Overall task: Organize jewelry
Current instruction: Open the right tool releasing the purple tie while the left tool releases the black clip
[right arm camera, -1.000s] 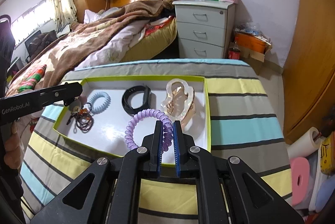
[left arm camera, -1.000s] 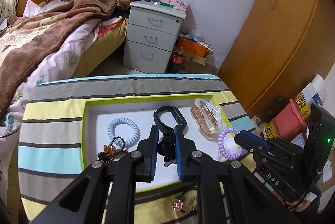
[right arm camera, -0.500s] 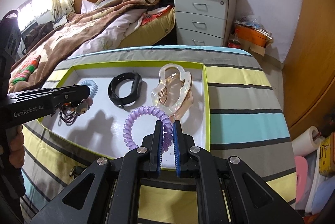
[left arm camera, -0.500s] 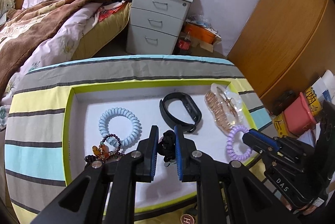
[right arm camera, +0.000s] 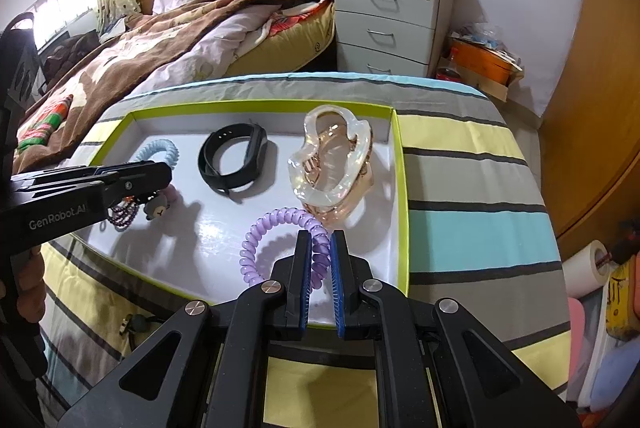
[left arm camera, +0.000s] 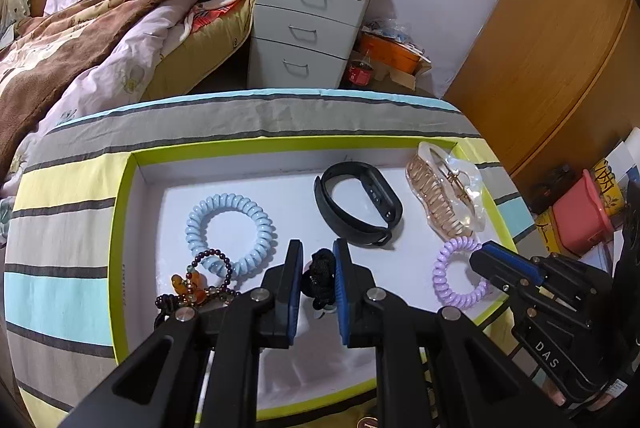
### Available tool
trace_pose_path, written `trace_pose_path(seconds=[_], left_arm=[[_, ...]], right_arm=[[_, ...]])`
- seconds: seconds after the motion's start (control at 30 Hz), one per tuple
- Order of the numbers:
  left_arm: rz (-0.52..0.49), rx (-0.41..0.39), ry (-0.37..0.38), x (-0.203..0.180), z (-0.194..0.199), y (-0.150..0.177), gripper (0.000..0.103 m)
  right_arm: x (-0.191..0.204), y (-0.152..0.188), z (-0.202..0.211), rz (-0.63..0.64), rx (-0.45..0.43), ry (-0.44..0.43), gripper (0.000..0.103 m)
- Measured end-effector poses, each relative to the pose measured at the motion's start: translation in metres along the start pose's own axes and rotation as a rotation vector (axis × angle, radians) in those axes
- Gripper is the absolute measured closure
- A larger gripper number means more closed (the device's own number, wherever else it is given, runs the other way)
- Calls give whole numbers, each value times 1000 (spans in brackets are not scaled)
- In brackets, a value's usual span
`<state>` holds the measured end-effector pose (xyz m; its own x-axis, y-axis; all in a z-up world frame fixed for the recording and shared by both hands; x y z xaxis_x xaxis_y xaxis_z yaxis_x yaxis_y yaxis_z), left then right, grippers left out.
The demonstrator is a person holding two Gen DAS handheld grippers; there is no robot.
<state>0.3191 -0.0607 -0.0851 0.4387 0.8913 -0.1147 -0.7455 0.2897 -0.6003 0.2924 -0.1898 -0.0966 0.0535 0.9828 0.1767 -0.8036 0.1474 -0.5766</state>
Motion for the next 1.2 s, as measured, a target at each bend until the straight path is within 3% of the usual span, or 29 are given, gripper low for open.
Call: trace_pose_path(seconds=[0.87, 1.2], left_arm=[[-45, 8, -109, -3, -2, 3, 86], [-28, 18, -97, -4, -3, 6, 76]], right_arm=[[-9, 6, -4, -5, 4, 30, 93], [-13, 5, -2, -20, 2, 34, 92]])
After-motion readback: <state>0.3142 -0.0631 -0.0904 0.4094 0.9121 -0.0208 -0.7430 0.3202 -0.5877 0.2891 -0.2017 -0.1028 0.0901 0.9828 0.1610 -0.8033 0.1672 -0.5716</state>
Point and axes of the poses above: each gripper's, at about its wrist camera, not at the fingertips, and z roughly against the way its jaws point, x to its left, y to its underside, the point moved 9 cm from there along -z, roughly the way its jaws point, and after that the axes turned 13 degrees about -z, right-handed, at the moved point
